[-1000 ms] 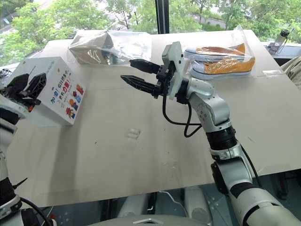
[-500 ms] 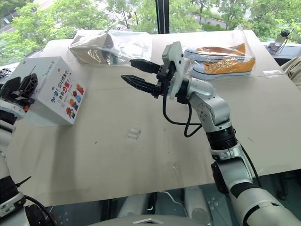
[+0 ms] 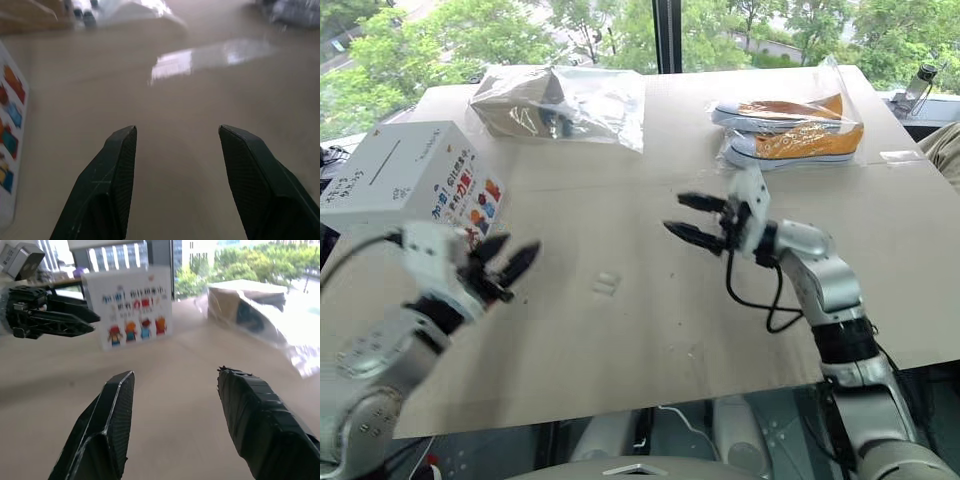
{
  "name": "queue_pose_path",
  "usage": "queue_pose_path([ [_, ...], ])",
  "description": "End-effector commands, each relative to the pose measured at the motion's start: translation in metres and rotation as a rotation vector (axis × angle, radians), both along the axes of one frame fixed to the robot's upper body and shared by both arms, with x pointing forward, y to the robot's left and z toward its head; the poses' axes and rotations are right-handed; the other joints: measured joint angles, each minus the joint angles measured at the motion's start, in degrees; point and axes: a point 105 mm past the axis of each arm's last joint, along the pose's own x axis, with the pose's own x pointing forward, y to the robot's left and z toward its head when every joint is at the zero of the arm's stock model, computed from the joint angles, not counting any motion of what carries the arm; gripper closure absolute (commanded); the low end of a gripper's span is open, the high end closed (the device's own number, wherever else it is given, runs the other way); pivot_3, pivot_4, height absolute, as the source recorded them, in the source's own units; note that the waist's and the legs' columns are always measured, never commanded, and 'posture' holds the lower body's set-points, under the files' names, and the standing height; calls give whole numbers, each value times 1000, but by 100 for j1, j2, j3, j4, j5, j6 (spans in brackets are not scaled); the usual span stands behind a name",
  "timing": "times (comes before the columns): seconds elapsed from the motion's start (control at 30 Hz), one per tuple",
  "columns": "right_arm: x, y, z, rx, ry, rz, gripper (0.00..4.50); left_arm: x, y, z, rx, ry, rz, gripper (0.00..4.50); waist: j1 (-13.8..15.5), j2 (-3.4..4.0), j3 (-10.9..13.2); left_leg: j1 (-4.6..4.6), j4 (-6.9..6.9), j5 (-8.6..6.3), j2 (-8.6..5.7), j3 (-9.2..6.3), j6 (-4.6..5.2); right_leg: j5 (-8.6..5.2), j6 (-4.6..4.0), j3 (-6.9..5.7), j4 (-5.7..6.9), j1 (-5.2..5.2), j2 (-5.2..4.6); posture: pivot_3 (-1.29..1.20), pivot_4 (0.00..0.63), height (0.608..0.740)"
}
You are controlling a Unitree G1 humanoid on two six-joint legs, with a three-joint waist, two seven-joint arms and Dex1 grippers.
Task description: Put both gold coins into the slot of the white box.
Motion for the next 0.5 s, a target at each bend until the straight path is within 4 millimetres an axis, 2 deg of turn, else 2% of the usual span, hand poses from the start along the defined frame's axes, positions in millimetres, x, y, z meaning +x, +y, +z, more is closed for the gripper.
queue_pose_path([
  [0.03,-5,-26,-31,-86,-42,-126,1642,-4,-7,-15,39,-44,30,1880,8,3,-4,1,0,0,1,2,0,0,0,0,-1,1,4,0,150,740],
  [0.07,-12,-36,-50,-141,-15,-135,1642,-8,-14,-21,-12,-36,-5,1880,19,5,-5,11,0,0,2,4,1,0,-1,1,-3,11,10,0,150,740],
  [0.1,-20,-43,-62,-174,14,-133,1642,-13,-21,-25,-59,-34,-54,1338,40,5,-5,22,0,-1,3,4,1,-1,-1,1,-8,23,10,0,150,740],
  [0.17,-31,-50,-68,-130,91,-123,1124,-25,-31,-30,-89,-17,-149,632,37,6,-4,23,2,-1,3,10,2,-2,-1,2,-10,27,12,0,150,740],
  [0.2,-34,-54,-69,-106,104,-127,843,-28,-31,-34,-75,-6,-168,179,43,7,-3,42,3,-1,7,20,3,-2,-1,14,-12,39,18,0,150,740],
  [0.23,-37,-59,-74,-117,101,-137,387,-31,-27,-39,-42,5,-176,0,53,6,-3,75,2,-2,13,18,4,-8,-7,10,-22,78,25,0,150,740],
  [0.27,-40,-64,-78,-132,91,-140,47,-33,-23,-44,-20,14,-180,0,71,7,-3,93,3,-2,18,14,4,-17,-21,4,-30,102,35,0,150,740],
  [0.33,-42,-72,-82,-126,74,-185,47,-39,-19,-51,-3,27,-205,0,94,9,-4,120,3,-2,26,15,4,-33,-5,1,-43,133,49,0,150,740],
  [0.5,-42,-72,-79,-114,30,-216,47,-47,-25,-61,-13,51,-286,0,102,7,-3,164,4,-2,29,25,5,-36,0,13,-48,173,48,0,150,740],
])
